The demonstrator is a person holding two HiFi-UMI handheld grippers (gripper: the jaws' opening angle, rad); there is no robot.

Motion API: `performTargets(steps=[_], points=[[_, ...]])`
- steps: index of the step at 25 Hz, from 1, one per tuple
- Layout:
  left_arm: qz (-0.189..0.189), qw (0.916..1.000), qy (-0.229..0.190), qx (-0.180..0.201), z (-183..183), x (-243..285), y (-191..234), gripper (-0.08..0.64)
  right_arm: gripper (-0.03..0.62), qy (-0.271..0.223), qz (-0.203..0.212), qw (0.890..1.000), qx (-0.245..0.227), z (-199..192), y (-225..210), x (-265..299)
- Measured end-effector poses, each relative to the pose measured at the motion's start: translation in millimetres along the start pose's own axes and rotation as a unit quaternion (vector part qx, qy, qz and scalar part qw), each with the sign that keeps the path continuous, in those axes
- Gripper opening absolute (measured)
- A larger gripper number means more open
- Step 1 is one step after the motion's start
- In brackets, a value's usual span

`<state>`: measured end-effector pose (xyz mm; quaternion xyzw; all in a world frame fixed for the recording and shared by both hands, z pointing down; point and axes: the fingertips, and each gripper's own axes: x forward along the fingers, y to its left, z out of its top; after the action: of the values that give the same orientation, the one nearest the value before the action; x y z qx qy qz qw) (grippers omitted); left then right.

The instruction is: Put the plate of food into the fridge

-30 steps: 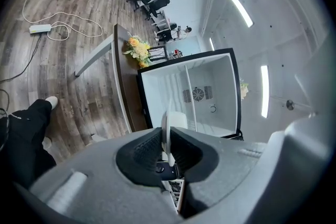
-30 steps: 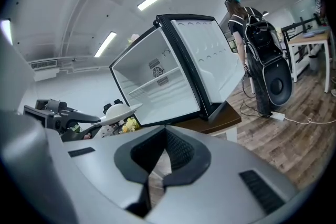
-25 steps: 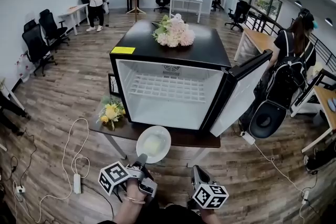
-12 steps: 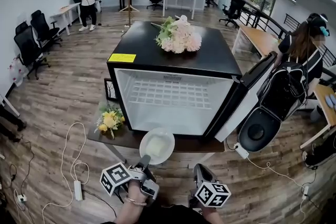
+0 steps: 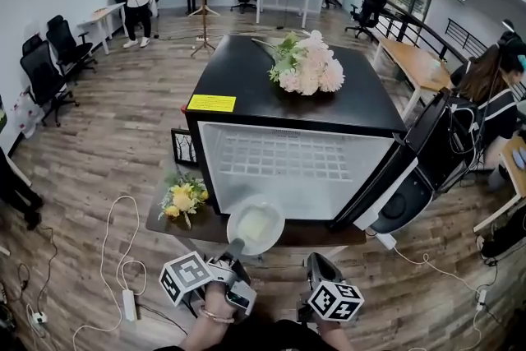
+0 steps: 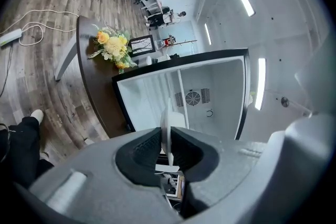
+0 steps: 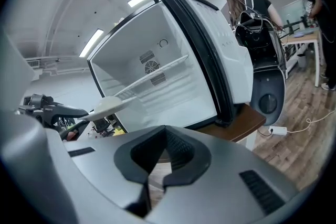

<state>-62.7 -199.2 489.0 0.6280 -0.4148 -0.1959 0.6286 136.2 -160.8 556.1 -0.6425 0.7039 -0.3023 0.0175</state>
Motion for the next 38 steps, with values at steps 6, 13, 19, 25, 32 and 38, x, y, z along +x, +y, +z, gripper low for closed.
performTargets(steps=[6,13,19,25,32,38], points=[[-0.016,0.9997,0.015,0.009,14,10,-15,0.054,0.008,-0.013,-0.007,1.0,0.0,-1,22,21],[-0.033,0.9992,0.023,0.009,17,18,-37,0.054,0.008,-0.005,0.007,1.0,-0.016,-1,40,34],[-0.028,0.9994,0.018,-0.001,12,15,-38,0.057,0.008,0.0,0.024,0.999,-0.03,16,39,46],[-0.039,0.9991,0.004,-0.012,15,8,-46,0.055,0.008,0.018,0.04,0.998,-0.037,15,42,57],[-0.048,0.9985,-0.026,-0.007,32,11,-56,0.054,0.008,0.028,0.06,0.997,-0.039,11,49,65],[-0.048,0.9978,-0.046,-0.005,42,23,-62,0.055,0.008,0.027,0.052,0.998,-0.033,16,40,66]])
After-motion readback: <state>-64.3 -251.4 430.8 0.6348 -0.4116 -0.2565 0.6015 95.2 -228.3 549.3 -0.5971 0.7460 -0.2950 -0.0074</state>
